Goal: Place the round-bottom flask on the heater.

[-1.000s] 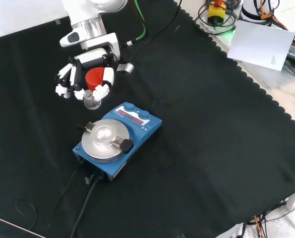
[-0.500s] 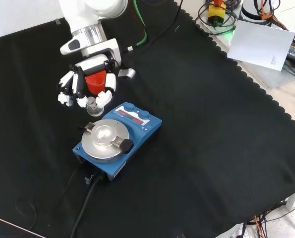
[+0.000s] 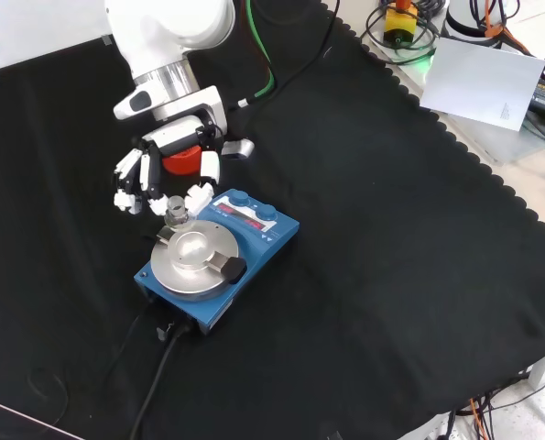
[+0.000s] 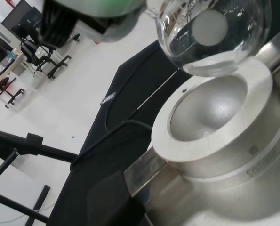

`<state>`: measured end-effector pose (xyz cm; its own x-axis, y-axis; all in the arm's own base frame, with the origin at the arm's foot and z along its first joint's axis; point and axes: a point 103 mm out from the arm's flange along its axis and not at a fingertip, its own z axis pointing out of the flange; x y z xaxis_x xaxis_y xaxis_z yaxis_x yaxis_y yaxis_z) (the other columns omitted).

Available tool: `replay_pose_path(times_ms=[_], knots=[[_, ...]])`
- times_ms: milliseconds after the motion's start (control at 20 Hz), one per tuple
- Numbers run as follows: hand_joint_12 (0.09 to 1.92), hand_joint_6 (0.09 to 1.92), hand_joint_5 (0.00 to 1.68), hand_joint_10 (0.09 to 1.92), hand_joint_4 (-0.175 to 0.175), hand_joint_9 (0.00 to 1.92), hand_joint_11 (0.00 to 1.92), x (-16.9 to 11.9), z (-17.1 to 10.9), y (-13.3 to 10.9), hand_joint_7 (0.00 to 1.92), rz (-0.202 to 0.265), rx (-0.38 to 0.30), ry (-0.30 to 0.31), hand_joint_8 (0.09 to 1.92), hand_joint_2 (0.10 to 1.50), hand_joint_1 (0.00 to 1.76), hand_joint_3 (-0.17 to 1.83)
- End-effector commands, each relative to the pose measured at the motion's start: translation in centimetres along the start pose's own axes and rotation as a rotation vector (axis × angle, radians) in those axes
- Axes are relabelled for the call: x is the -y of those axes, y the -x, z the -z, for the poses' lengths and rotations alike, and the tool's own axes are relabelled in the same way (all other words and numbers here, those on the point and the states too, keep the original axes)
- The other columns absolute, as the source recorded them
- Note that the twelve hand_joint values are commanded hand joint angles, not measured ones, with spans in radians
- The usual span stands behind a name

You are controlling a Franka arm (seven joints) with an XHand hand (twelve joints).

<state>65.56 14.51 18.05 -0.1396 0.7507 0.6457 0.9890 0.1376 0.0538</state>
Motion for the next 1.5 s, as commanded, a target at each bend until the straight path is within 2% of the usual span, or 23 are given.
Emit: replay_pose_path(times_ms=[50, 650, 1150, 1500], knots=[[1.30, 0.64, 1.29, 0.52, 0.175, 0.68, 0.32, 0.0, -0.8, -0.4, 0.50, 0.012, -0.005, -0.015, 0.53, 0.64, 1.13, 0.68], [1.30, 0.63, 1.30, 0.52, 0.175, 0.68, 0.31, -0.1, -2.3, -0.4, 0.50, 0.011, -0.021, -0.050, 0.53, 0.64, 1.13, 0.67], [1.30, 0.62, 1.30, 0.51, 0.175, 0.68, 0.31, 0.2, -3.0, -1.0, 0.49, 0.007, -0.058, -0.052, 0.53, 0.64, 1.13, 0.67], [1.30, 0.61, 1.31, 0.51, 0.175, 0.68, 0.31, 0.2, -3.8, -0.6, 0.49, -0.001, -0.065, -0.063, 0.52, 0.64, 1.13, 0.67]])
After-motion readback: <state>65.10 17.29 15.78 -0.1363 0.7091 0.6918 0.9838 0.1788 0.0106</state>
